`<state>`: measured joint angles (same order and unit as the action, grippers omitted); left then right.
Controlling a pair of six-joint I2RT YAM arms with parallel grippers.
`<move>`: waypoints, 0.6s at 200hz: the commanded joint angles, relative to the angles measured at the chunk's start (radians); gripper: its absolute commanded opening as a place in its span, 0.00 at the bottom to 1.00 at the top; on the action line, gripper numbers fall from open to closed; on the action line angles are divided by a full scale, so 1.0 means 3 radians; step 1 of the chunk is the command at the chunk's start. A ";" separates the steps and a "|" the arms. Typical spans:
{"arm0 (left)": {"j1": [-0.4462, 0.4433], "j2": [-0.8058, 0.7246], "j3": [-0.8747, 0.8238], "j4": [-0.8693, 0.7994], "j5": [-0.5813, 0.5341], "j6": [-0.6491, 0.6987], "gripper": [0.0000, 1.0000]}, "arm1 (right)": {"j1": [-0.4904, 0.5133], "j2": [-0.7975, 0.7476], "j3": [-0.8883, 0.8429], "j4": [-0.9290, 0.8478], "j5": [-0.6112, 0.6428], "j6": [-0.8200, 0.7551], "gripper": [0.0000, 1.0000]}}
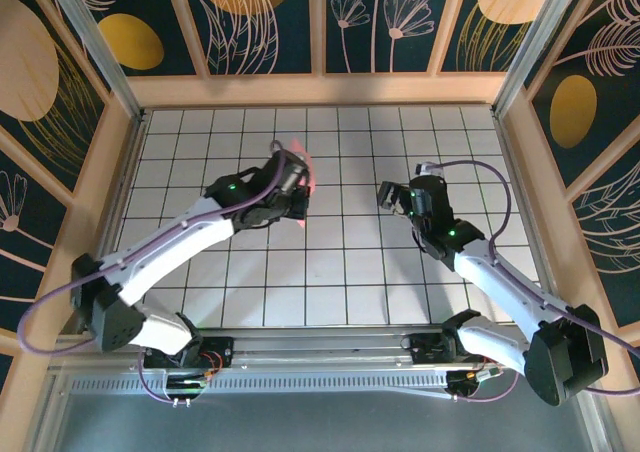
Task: Fold a paper plane with a square sheet of paper (fold left side to right side)
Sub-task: Turn over the paper at the center of the table.
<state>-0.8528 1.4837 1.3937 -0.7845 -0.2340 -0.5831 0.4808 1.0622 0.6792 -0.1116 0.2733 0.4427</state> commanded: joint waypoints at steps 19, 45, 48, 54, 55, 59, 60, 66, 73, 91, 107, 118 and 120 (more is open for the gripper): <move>-0.0373 0.0734 0.0580 -0.1373 -0.1194 -0.0525 0.00 | -0.0070 -0.0091 -0.0172 -0.0012 0.0254 -0.0042 0.95; -0.0525 0.1237 0.0809 -0.1740 -0.1465 -0.0949 0.00 | -0.0108 -0.0120 -0.0264 0.0074 0.0225 -0.0049 0.96; -0.0547 0.1300 0.0830 -0.1784 -0.1486 -0.0994 0.00 | -0.0117 -0.0122 -0.0273 0.0087 0.0217 -0.0054 0.96; -0.0573 0.1404 0.0870 -0.1864 -0.1537 -0.1087 0.00 | -0.0128 -0.0133 -0.0288 0.0098 0.0207 -0.0054 0.96; -0.0581 0.1420 0.0876 -0.1875 -0.1544 -0.1103 0.00 | -0.0129 -0.0134 -0.0289 0.0102 0.0203 -0.0054 0.96; -0.0595 0.1489 0.0895 -0.1922 -0.1567 -0.1164 0.00 | -0.0138 -0.0141 -0.0299 0.0109 0.0189 -0.0059 0.96; -0.0597 0.1506 0.0896 -0.1931 -0.1572 -0.1175 0.00 | -0.0142 -0.0146 -0.0300 0.0113 0.0184 -0.0059 0.96; -0.0617 0.1582 0.0904 -0.1964 -0.1596 -0.1253 0.00 | -0.0158 -0.0158 -0.0317 0.0127 0.0157 -0.0068 0.96; -0.0631 0.1683 0.0907 -0.1966 -0.1583 -0.1292 0.00 | -0.0175 -0.0175 -0.0333 0.0144 0.0136 -0.0070 0.96; -0.0659 0.1901 0.0906 -0.1894 -0.1514 -0.1330 0.00 | -0.0218 -0.0223 -0.0379 0.0207 0.0058 -0.0064 0.96; -0.0670 0.2042 0.0920 -0.1732 -0.1388 -0.1293 0.00 | -0.0249 -0.0238 -0.0417 0.0249 -0.0021 -0.0059 0.96; -0.0670 0.2091 0.0924 -0.1594 -0.1279 -0.1240 0.00 | -0.0265 -0.0235 -0.0432 0.0261 -0.0069 -0.0054 0.96; -0.0670 0.2097 0.0926 -0.1572 -0.1264 -0.1235 0.00 | -0.0270 -0.0236 -0.0433 0.0262 -0.0075 -0.0056 0.96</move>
<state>-1.0496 2.0865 1.6424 -1.2705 -0.6418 -0.9283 0.4149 1.0073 0.5701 -0.0826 0.2821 0.4389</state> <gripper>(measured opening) 0.046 0.962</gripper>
